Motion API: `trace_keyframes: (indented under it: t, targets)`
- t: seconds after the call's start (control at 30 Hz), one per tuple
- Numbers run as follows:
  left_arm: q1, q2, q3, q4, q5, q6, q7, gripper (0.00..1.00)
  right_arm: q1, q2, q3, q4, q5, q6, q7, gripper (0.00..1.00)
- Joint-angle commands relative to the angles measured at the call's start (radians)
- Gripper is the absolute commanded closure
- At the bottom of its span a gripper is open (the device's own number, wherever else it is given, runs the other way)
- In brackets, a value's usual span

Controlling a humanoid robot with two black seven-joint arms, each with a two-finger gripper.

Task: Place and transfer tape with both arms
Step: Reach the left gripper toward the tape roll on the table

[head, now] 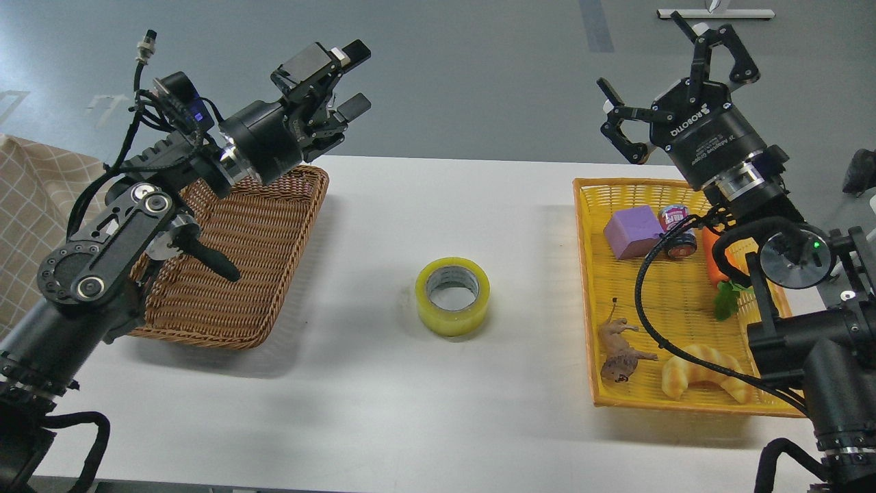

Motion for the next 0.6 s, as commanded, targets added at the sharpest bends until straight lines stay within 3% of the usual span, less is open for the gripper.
trace_keyframes:
  t: [0.0, 0.13, 0.3, 0.47, 0.5, 0.57]
  targets:
    - [0.002, 0.000, 0.002, -0.028, 0.144, 0.000, 0.001, 0.02, -0.015, -0.025, 0.004, 0.003, 0.000, 0.000, 0.001, 0.00]
    - [0.011, 0.020, 0.011, -0.062, 0.282, 0.000, 0.004, 0.02, -0.019, -0.030, 0.014, 0.000, 0.011, 0.000, 0.003, 0.00]
    - [-0.004, 0.115, 0.183, -0.112, 0.402, 0.001, 0.007, 0.02, -0.019, -0.045, 0.019, -0.013, 0.035, 0.000, 0.004, 0.00]
    - [-0.010, 0.157, 0.271, -0.165, 0.501, 0.026, 0.015, 0.02, -0.019, -0.059, 0.040, -0.014, 0.035, 0.000, 0.006, 0.00]
    - [-0.010, 0.163, 0.278, -0.171, 0.523, 0.026, 0.021, 0.02, -0.019, -0.061, 0.040, -0.014, 0.035, 0.000, 0.006, 0.00]
    - [-0.023, 0.187, 0.329, -0.189, 0.601, 0.026, 0.082, 0.02, -0.019, -0.065, 0.040, -0.016, 0.035, 0.000, 0.006, 0.00]
